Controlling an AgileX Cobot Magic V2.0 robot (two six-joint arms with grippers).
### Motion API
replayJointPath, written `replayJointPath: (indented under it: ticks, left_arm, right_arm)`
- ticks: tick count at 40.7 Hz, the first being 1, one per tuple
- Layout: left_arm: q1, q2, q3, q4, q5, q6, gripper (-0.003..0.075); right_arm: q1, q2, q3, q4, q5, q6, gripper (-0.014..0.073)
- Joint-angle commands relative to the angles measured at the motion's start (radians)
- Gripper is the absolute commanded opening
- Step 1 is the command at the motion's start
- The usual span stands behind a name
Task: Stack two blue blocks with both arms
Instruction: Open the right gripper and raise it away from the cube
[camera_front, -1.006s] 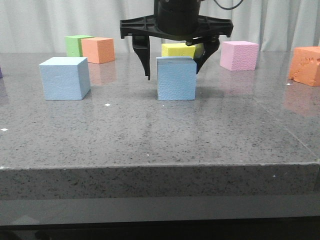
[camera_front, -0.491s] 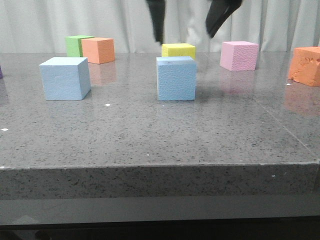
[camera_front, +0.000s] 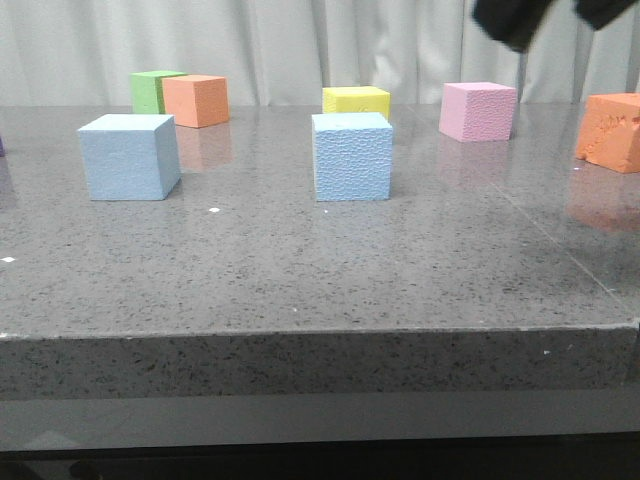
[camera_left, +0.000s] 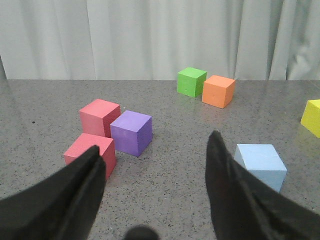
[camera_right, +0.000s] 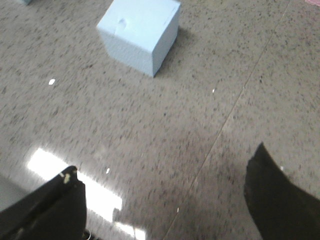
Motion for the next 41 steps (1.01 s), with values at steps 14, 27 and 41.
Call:
replayJointPath:
  ticks: [14,27,41]
  left_arm:
    - [-0.004,0.015,-0.027,0.001,-0.078,-0.004,0.0438]
    - [-0.004,0.024,-0.025,-0.001,-0.141,-0.004,0.0438]
    - [-0.009,0.061,-0.027,-0.048,-0.111,-0.004,0.0469]
  right_arm:
    - [-0.006,-0.439,0.296,-0.017,-0.218,-0.055,0.0644]
    - [-0.006,-0.477,0.304,-0.017,-0.219,-0.059,0.0644]
    - [-0.006,-0.477,0.304,-0.017,-0.206,-0.059,0.0644]
